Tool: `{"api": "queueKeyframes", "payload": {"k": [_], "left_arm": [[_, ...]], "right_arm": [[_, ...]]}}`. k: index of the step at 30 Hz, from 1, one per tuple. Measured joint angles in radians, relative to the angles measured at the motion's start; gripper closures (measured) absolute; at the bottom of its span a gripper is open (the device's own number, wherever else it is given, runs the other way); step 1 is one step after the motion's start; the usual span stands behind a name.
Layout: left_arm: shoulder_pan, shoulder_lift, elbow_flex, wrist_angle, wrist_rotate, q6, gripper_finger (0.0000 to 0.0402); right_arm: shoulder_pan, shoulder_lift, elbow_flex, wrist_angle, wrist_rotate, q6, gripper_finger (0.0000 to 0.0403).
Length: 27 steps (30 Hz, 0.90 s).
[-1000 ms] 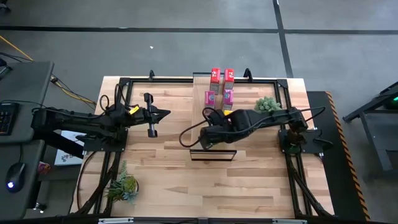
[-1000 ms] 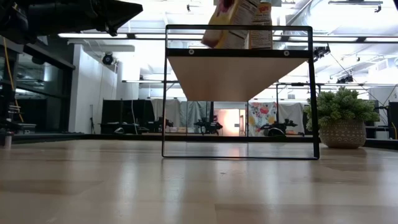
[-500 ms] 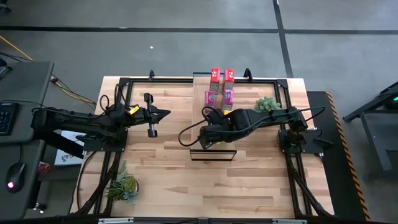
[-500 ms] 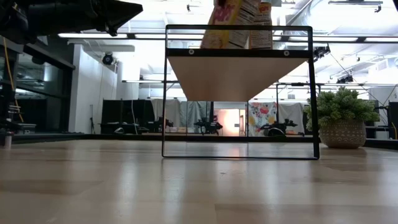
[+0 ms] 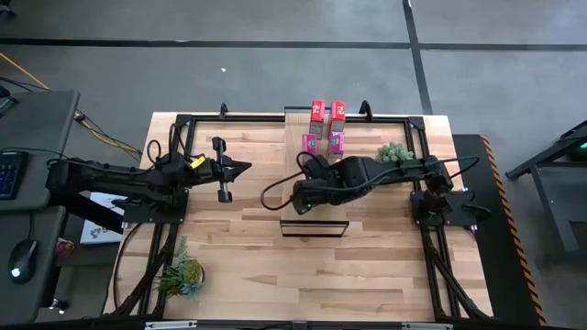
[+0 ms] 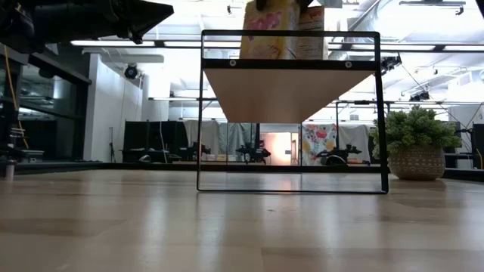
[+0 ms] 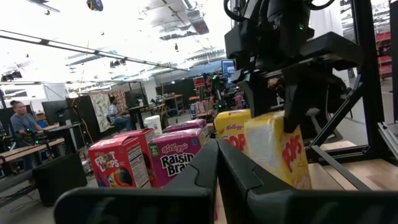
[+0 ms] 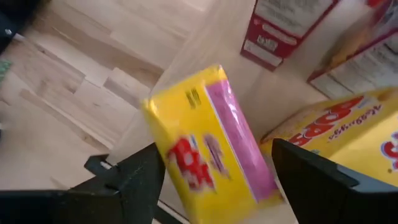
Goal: Stack cereal on shelf
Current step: Put the yellow cereal box on the shelf aligned with the yellow cereal box
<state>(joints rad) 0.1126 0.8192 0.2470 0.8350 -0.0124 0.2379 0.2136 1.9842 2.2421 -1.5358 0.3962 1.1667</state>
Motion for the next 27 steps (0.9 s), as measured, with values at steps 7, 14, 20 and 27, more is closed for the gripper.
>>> {"api": "queueKeyframes", "payload": {"k": [7,14,20,27], "left_arm": [[0.0,0.0,0.0,0.0,0.0,0.0,0.0401],[0.0,0.0,0.0,0.0,0.0,0.0,0.0401],[0.0,0.0,0.0,0.0,0.0,0.001,0.0401],[0.0,0.0,0.0,-0.001,-0.007,0.001,0.0401]], "right_arm": [[0.001,0.0,0.0,0.046,0.01,-0.047,0.0119],[0.001,-0.005,0.0,0.056,0.021,-0.07,0.0119],[0.011,-0.027,0.001,0.061,0.045,-0.085,0.0119],[0.044,-0.042,0.046,0.066,0.125,-0.156,0.0119]]}}
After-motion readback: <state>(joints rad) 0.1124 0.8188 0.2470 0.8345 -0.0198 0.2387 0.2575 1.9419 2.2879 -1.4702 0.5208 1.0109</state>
